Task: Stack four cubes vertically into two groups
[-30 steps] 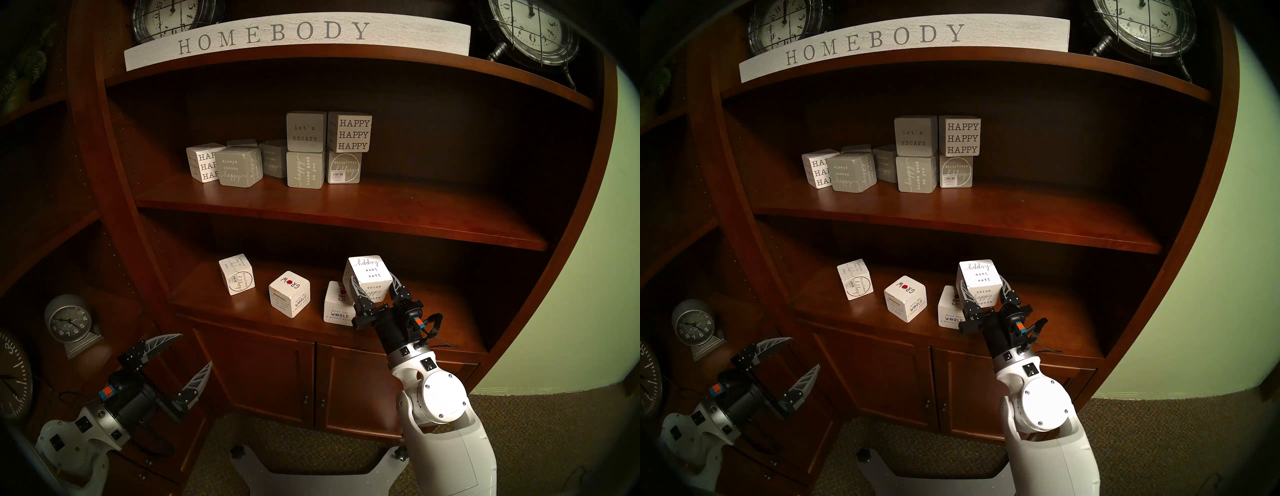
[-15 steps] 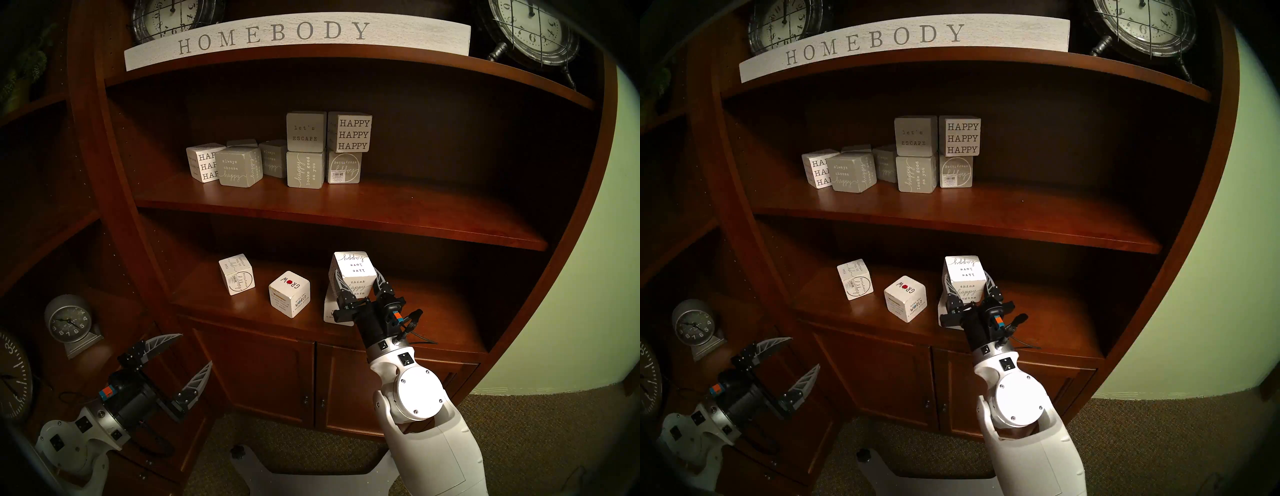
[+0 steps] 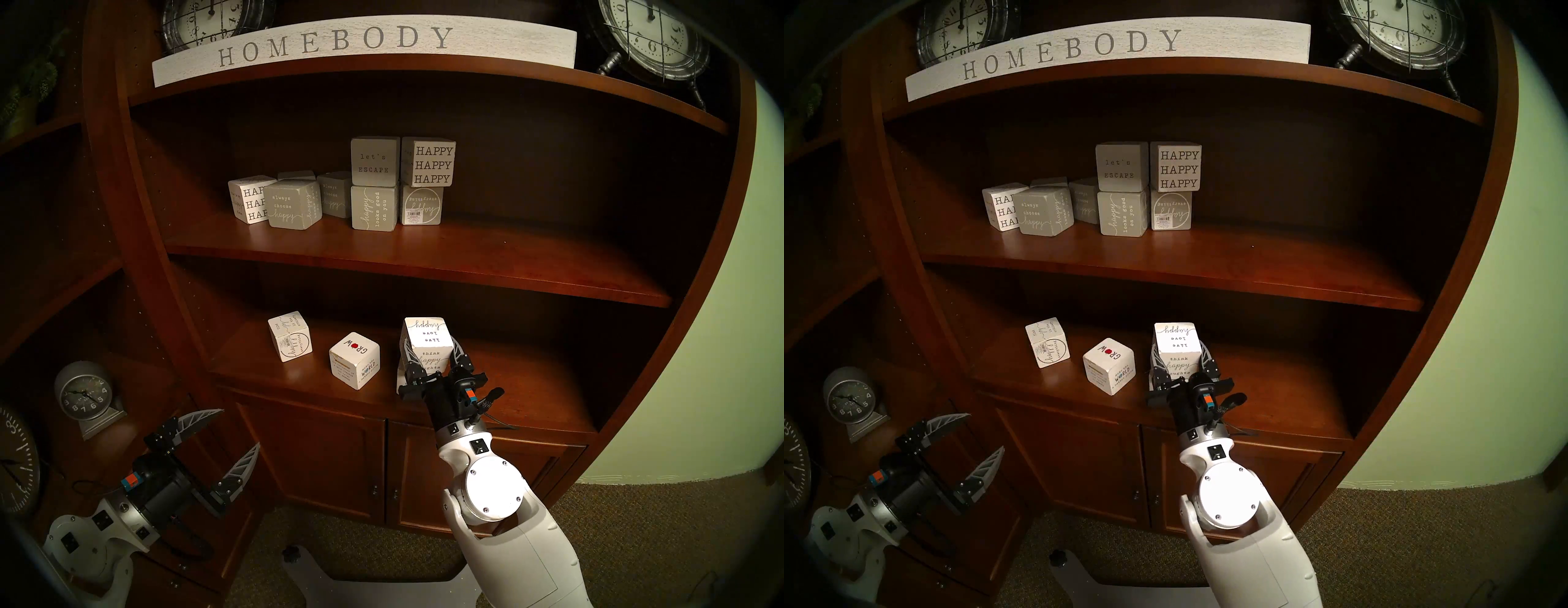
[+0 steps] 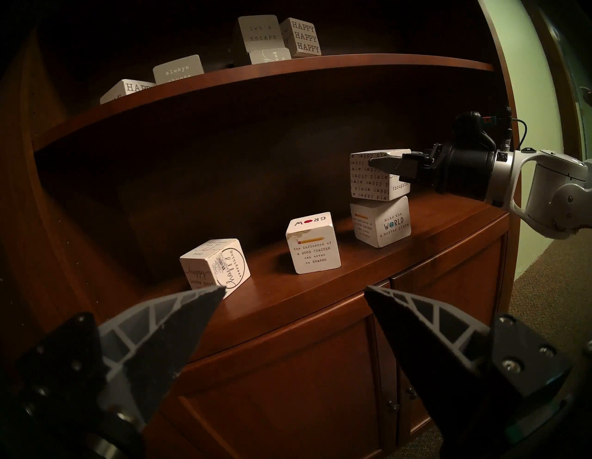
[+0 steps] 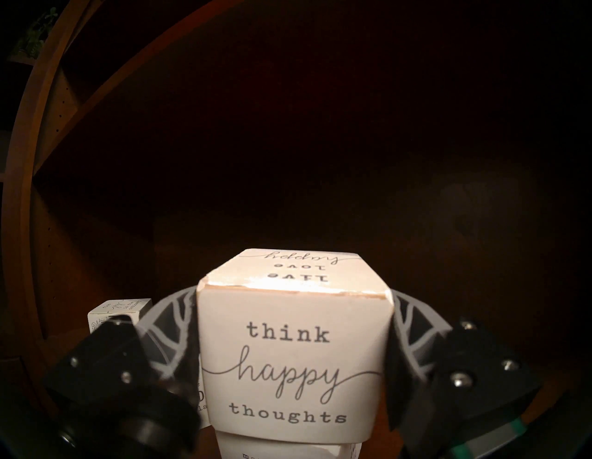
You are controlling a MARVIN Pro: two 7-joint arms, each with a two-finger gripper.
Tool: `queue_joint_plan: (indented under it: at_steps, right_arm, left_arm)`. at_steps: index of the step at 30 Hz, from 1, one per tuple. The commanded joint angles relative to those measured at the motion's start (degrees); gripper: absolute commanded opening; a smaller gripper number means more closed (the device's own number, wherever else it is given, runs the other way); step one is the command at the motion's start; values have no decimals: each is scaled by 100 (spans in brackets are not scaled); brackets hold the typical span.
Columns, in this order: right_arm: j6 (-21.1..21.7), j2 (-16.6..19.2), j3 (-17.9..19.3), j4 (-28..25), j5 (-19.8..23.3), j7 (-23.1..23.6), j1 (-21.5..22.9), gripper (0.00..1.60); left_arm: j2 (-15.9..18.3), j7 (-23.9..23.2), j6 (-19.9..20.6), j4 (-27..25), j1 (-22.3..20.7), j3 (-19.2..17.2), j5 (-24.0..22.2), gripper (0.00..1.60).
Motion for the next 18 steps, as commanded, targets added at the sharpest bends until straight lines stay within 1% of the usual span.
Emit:
queue_joint_plan:
  at_steps: [1, 5, 9, 11, 12, 13, 15, 18]
  right_arm:
    - [-141, -39, -129, -19, 91, -179, 259, 0]
    - [-180, -33, -181, 55, 85, -282, 294, 0]
    - [-140, -23, -215, 60, 105, -327, 301, 16]
    - [-131, -19, -226, 66, 105, -342, 302, 28]
    - [-119, -16, -230, 65, 107, -350, 300, 39]
    - [-105, -16, -231, 65, 124, -353, 297, 45]
    - [-88, -18, -222, 67, 162, -330, 290, 66]
    - [-50, -19, -213, 50, 194, -299, 282, 73]
  left_arm:
    - [4, 2, -4, -75, -11, -4, 1, 160]
    - [4, 2, -3, -75, -11, -4, 1, 160]
    - [4, 2, -3, -75, -11, -5, 1, 160]
    - [3, 2, -3, -76, -10, -5, 1, 160]
    - [3, 2, -3, -76, -10, -5, 1, 160]
    - [3, 2, -3, -76, -10, -5, 1, 160]
    - [3, 2, -2, -76, -10, -5, 2, 160]
    - [3, 2, -2, -76, -10, -5, 2, 160]
